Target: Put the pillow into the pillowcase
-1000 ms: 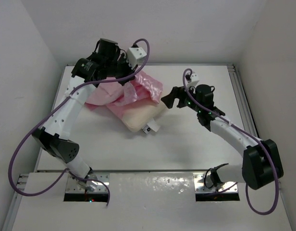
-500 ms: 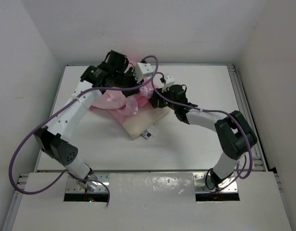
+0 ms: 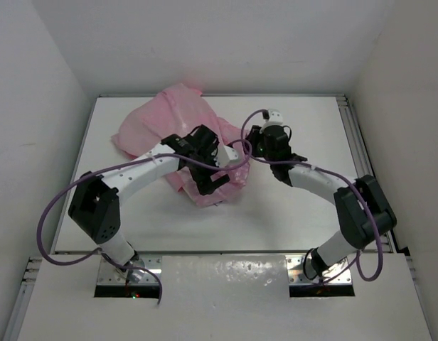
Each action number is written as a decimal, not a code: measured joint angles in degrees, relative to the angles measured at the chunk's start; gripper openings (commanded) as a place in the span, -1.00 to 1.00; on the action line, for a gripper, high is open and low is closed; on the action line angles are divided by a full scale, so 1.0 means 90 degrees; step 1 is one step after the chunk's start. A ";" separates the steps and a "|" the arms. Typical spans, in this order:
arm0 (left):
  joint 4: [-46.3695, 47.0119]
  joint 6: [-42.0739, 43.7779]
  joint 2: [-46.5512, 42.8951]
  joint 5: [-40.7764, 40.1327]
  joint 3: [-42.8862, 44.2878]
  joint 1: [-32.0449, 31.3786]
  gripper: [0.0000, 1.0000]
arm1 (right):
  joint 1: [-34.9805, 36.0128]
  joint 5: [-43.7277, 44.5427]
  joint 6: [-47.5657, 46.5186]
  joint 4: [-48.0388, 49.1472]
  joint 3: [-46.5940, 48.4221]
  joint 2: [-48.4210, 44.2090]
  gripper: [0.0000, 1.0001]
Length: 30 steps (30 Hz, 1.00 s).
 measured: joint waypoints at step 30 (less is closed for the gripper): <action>0.3271 0.0911 -0.0170 -0.4005 -0.3602 -0.2244 -0.92 | -0.2237 -0.2851 0.2271 -0.0270 -0.0010 0.0954 0.70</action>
